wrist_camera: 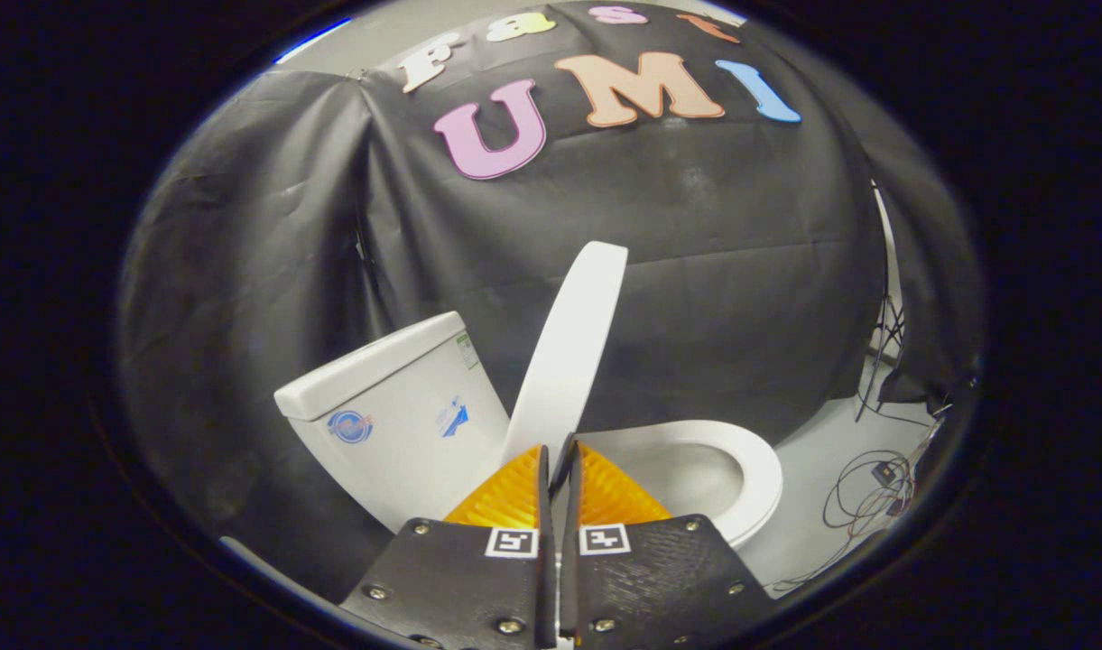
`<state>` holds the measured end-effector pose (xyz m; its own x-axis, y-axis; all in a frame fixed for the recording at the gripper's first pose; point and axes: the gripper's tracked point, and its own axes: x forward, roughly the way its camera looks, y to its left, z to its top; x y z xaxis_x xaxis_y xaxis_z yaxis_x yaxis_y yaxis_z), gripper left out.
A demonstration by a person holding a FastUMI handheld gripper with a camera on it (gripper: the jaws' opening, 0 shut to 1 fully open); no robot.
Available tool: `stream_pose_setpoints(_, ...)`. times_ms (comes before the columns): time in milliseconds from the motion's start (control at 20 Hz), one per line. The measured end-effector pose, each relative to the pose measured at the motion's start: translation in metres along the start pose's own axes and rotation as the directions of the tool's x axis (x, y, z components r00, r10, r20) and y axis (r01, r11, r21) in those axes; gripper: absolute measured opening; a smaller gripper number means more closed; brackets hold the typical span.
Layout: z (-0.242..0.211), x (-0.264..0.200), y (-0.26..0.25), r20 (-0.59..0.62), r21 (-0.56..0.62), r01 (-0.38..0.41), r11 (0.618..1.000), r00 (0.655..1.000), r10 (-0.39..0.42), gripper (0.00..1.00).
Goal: Open the toilet lid.
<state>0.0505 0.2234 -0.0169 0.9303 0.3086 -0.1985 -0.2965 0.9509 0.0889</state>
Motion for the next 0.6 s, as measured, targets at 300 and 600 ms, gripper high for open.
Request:
stream_pose_setpoints(300, 0.006, 0.003, 0.018, 0.024, -0.04, -0.002, 0.999, 1.0, 0.003, 0.03)
stream_pose_setpoints(600, 0.011, 0.005, 0.044, 0.043, -0.11, -0.02, 0.994, 0.999, 0.025, 0.02)
